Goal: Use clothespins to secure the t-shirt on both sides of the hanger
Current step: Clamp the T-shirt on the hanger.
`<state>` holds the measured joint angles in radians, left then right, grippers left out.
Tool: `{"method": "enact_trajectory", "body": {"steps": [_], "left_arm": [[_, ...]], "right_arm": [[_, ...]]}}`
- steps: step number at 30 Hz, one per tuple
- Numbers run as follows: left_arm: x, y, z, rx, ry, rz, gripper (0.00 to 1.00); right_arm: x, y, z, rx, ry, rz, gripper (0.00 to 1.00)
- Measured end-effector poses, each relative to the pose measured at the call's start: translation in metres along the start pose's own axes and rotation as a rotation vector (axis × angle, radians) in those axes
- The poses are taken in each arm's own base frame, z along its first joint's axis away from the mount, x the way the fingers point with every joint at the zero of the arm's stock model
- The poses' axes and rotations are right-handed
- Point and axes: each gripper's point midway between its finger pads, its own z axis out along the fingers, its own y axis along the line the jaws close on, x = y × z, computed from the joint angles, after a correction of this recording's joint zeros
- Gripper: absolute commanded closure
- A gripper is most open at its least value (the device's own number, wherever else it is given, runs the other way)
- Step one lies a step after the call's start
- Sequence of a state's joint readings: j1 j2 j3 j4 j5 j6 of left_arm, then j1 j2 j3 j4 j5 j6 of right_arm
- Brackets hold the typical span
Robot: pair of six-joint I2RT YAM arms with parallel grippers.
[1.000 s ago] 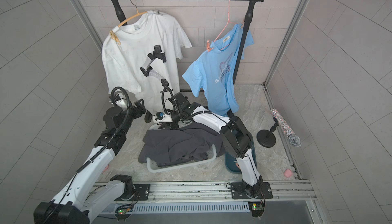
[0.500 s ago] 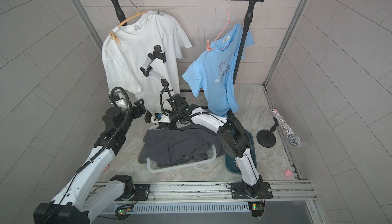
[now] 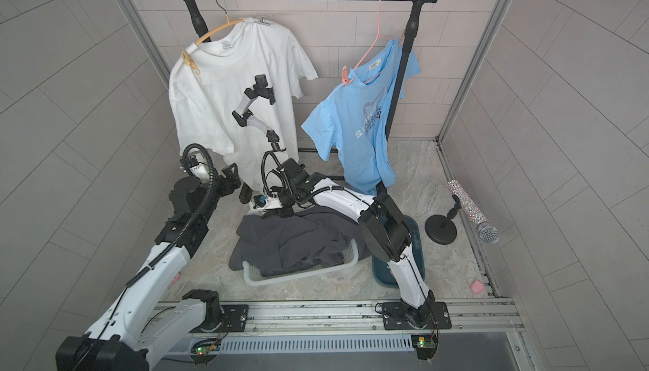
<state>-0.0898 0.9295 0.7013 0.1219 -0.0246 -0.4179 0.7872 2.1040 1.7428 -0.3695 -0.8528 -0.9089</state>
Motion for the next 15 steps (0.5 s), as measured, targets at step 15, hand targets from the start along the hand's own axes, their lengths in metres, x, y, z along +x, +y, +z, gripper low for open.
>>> {"method": "enact_trajectory", "body": {"steps": [15], "left_arm": [[-0.0012,0.0001,0.0001,0.003,-0.003,-0.001,0.1]], "right_arm": [[0.0036,-0.0046,0.0072,0.024,0.015,-0.002,1.0]]}}
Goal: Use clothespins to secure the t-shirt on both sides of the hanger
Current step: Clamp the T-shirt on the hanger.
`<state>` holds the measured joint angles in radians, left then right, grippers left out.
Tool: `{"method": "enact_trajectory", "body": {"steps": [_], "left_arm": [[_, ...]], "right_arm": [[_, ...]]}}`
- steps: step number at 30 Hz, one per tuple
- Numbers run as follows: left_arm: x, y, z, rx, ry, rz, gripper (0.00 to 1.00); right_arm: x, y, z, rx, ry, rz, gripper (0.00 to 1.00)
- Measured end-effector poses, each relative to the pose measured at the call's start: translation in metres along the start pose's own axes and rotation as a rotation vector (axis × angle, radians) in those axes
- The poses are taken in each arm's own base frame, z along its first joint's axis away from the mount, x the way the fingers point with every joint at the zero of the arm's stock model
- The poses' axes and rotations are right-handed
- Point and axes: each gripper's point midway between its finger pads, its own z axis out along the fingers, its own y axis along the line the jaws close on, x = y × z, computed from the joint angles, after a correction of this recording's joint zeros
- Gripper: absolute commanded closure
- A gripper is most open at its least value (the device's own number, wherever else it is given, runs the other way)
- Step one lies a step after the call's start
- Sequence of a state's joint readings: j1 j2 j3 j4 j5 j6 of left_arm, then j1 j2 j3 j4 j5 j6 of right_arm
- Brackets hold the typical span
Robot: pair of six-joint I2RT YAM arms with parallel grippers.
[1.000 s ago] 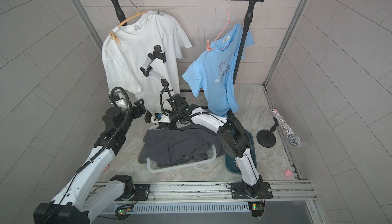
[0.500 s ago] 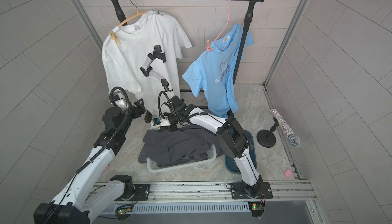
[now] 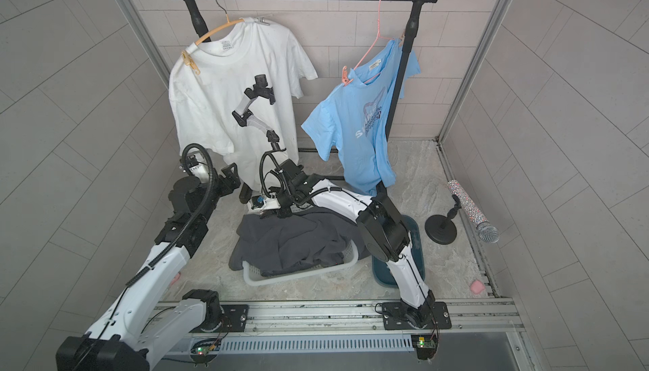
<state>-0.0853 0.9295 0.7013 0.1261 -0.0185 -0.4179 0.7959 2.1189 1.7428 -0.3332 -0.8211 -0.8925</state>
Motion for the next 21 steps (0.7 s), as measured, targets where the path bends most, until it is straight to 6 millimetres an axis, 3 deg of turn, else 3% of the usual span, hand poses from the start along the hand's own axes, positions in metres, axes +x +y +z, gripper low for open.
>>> {"method": "enact_trajectory", "body": {"steps": [12,21], "left_arm": [[-0.001,-0.001,0.0,0.005,-0.002,0.0,0.1],[0.0,-0.001,0.0,0.008,-0.001,0.0,0.1]], "right_arm": [[0.0,-0.003,-0.005,-0.002,-0.029,0.082,1.0],[0.017,-0.014,-0.022,0.03,0.013,0.114,1.0]]}}
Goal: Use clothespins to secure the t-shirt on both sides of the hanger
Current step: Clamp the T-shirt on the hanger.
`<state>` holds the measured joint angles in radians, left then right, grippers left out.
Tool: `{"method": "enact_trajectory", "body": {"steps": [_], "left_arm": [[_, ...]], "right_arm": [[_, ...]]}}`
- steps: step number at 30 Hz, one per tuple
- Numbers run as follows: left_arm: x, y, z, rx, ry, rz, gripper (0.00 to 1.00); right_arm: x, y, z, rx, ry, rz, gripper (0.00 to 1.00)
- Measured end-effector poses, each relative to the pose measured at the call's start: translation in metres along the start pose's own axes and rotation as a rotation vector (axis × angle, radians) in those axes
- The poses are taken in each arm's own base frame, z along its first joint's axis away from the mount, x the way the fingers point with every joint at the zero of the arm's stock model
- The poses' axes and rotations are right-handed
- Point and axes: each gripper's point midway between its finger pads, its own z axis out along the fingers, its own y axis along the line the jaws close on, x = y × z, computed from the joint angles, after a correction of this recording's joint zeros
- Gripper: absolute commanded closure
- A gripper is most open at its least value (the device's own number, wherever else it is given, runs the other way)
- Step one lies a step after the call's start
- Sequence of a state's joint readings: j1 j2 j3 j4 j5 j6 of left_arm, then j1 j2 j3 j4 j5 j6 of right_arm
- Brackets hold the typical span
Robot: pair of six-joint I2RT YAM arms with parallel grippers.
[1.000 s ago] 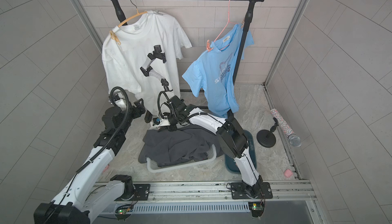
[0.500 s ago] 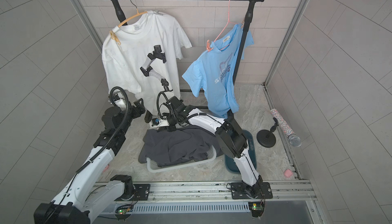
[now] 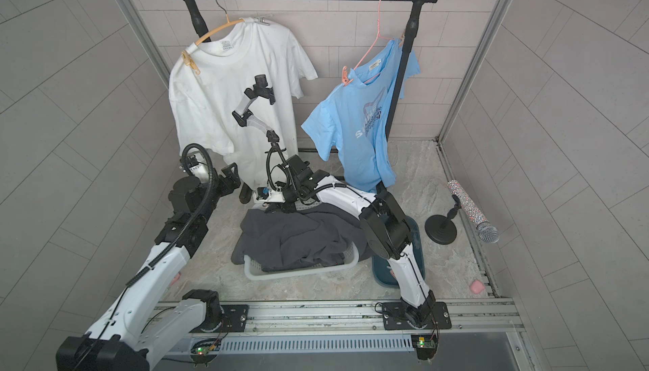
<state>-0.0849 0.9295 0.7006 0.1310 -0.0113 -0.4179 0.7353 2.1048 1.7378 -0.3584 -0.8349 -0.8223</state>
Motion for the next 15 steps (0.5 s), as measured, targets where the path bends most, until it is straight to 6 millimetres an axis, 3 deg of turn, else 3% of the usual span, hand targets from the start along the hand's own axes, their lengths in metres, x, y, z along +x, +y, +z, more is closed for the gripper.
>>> {"method": "enact_trajectory", "body": {"steps": [10,15], "left_arm": [[-0.003,0.0,0.0,0.005,-0.011,-0.002,0.1],[-0.003,0.001,0.0,0.002,-0.012,-0.003,0.1]], "right_arm": [[0.017,-0.007,-0.017,0.025,0.055,0.02,1.0],[0.018,-0.007,-0.016,0.032,0.054,0.018,0.73]]}}
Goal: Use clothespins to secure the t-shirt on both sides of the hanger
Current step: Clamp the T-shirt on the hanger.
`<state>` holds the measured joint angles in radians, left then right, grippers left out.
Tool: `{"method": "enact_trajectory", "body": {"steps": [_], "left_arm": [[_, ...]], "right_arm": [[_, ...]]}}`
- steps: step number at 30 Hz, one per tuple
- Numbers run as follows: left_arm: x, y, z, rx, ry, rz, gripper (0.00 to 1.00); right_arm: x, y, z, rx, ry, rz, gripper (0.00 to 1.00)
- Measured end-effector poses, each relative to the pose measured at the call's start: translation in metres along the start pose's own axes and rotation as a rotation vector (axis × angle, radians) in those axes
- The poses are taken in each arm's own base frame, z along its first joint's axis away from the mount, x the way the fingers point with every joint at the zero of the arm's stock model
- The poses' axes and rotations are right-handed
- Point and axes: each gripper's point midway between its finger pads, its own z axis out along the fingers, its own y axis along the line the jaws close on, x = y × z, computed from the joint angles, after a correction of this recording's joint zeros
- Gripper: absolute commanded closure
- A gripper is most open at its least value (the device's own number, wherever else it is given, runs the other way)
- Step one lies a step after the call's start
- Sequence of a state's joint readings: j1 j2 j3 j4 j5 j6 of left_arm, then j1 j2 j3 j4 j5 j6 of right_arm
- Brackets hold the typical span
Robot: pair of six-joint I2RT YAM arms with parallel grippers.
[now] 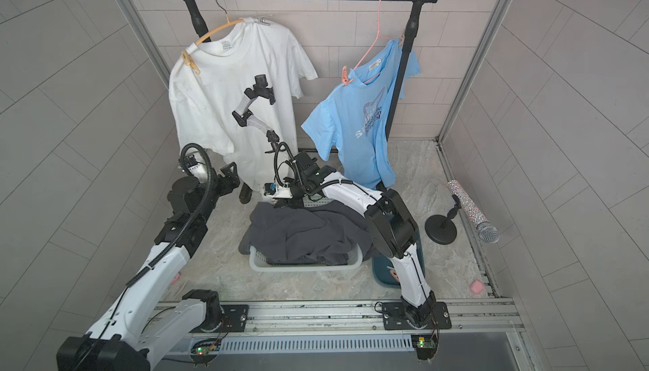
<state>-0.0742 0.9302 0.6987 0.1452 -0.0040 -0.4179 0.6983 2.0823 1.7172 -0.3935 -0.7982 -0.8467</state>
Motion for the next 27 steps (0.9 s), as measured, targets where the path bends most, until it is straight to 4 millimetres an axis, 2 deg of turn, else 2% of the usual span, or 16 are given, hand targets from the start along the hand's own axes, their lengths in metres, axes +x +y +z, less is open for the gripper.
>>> {"method": "enact_trajectory", "body": {"steps": [7,10,13,15,16,18,20,22,24,27], "left_arm": [[0.0,0.001,0.0,-0.002,-0.001,0.0,0.1],[0.0,0.001,0.0,-0.003,0.0,0.0,0.1],[0.001,0.002,0.0,-0.004,0.001,0.004,0.1],[0.001,0.002,0.0,-0.005,0.001,0.007,0.1],[0.001,0.002,0.0,-0.005,0.0,0.008,0.1],[0.001,0.002,0.0,-0.005,0.0,0.01,0.1],[0.0,0.002,0.0,-0.003,-0.004,0.01,0.1],[-0.001,0.001,0.002,0.002,-0.01,0.008,0.1],[0.0,0.001,0.003,0.003,-0.007,0.009,0.1],[0.0,0.002,0.001,0.001,-0.011,0.015,0.1]], "right_arm": [[0.012,0.0,0.002,0.037,0.034,0.051,0.48],[0.013,-0.005,0.0,0.073,0.045,0.08,0.45],[0.005,-0.015,-0.012,0.141,0.047,0.142,0.47],[-0.003,-0.026,-0.024,0.209,0.044,0.207,0.57],[-0.009,-0.033,-0.032,0.262,0.04,0.253,0.65],[-0.017,-0.046,-0.05,0.366,0.031,0.351,0.66],[-0.028,-0.062,-0.074,0.485,-0.001,0.458,0.72],[-0.04,-0.077,-0.095,0.59,-0.054,0.55,0.71],[-0.051,-0.083,-0.11,0.637,-0.107,0.603,0.7],[-0.051,-0.083,-0.122,0.711,-0.126,0.696,0.67]]}}
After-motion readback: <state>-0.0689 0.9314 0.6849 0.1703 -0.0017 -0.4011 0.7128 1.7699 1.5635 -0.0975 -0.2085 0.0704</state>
